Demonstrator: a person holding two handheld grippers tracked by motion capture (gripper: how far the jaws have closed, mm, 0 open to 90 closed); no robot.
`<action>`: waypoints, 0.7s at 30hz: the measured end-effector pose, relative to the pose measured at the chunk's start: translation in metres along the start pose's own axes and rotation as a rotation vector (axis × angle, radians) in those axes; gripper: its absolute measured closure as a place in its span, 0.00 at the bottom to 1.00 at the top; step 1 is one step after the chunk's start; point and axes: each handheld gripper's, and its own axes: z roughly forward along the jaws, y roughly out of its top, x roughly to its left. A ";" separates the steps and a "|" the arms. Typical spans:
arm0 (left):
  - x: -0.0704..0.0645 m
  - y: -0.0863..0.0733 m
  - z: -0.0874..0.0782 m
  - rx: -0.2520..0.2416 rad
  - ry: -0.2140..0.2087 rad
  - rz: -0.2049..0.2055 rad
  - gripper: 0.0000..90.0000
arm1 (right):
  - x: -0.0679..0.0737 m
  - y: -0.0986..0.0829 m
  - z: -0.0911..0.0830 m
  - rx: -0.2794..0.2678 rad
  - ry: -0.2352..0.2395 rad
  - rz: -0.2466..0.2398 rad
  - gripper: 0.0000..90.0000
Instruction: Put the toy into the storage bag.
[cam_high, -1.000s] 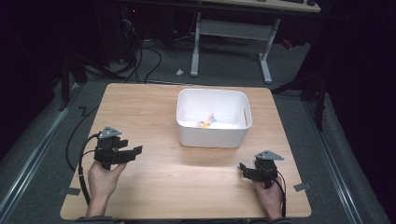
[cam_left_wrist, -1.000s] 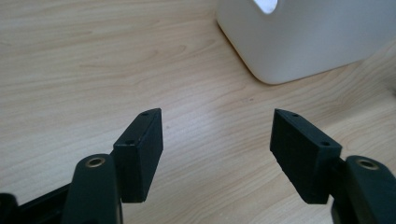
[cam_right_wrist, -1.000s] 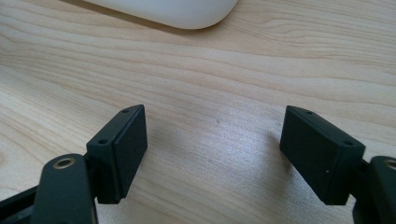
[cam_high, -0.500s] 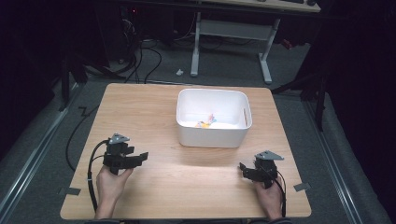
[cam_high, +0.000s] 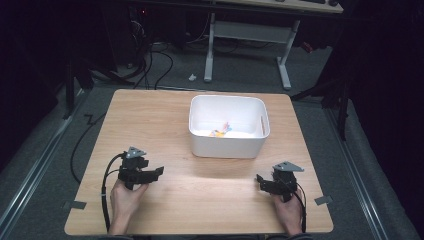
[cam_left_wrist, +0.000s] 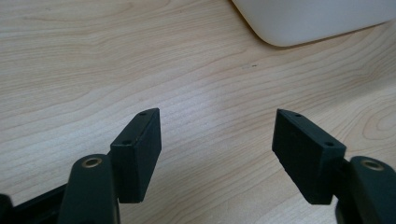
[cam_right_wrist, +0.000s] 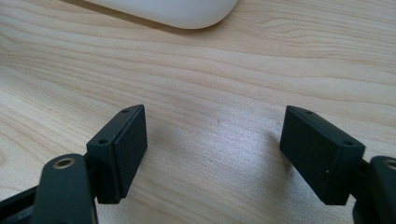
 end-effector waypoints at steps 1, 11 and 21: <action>0.000 0.000 0.001 0.000 0.001 0.003 0.36 | 0.000 0.000 0.000 -0.001 0.000 -0.004 0.26; -0.002 -0.010 0.012 -0.031 0.001 -0.017 0.36 | 0.000 0.000 0.000 0.000 0.000 0.000 0.26; -0.007 -0.017 0.026 -0.035 0.010 -0.020 0.36 | 0.000 0.000 0.000 0.001 0.000 0.001 0.26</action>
